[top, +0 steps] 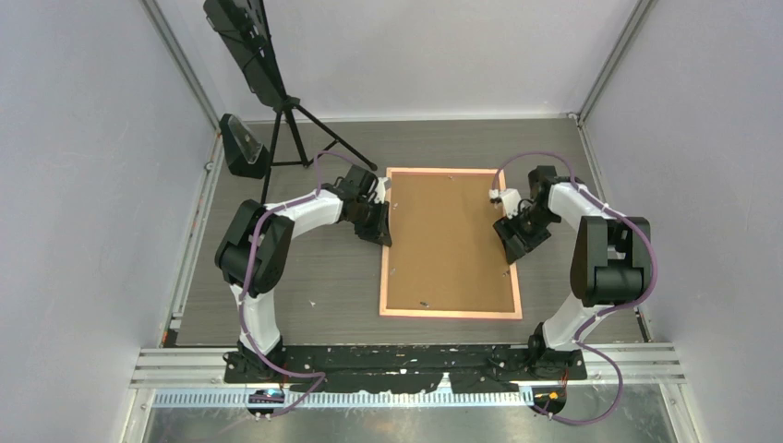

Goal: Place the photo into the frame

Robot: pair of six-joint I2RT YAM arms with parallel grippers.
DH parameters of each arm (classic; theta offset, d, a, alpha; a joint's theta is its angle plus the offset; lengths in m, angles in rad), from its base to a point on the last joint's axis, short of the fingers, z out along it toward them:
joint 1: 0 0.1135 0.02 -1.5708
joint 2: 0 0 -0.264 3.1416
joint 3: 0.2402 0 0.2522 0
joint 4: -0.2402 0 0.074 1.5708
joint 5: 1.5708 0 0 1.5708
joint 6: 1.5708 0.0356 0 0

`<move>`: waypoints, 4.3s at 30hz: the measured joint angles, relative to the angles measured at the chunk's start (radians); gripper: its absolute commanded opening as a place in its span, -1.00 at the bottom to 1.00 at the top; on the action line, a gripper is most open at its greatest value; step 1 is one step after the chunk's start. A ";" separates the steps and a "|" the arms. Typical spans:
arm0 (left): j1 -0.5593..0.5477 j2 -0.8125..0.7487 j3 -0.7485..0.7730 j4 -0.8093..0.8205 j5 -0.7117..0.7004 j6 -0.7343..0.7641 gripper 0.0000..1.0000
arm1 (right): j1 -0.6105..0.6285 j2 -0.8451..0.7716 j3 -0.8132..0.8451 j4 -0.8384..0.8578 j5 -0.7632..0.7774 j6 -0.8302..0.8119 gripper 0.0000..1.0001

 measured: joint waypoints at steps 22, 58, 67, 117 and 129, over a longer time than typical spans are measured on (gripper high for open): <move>0.003 0.001 0.002 -0.004 0.006 0.000 -1.00 | -0.058 0.090 0.259 0.259 -0.085 0.445 0.37; 0.007 0.006 0.006 -0.007 0.018 0.000 -1.00 | 0.028 0.278 0.316 0.385 0.091 0.579 0.12; 0.007 0.006 0.006 -0.007 0.019 0.000 -1.00 | 0.033 0.278 0.318 0.395 0.110 0.587 -0.20; 0.013 0.006 0.007 -0.011 0.021 0.000 -1.00 | 0.026 0.269 0.341 0.238 0.039 0.259 0.00; 0.014 0.006 0.007 -0.011 0.021 0.000 -1.00 | -0.047 0.328 0.421 0.160 -0.064 0.344 0.06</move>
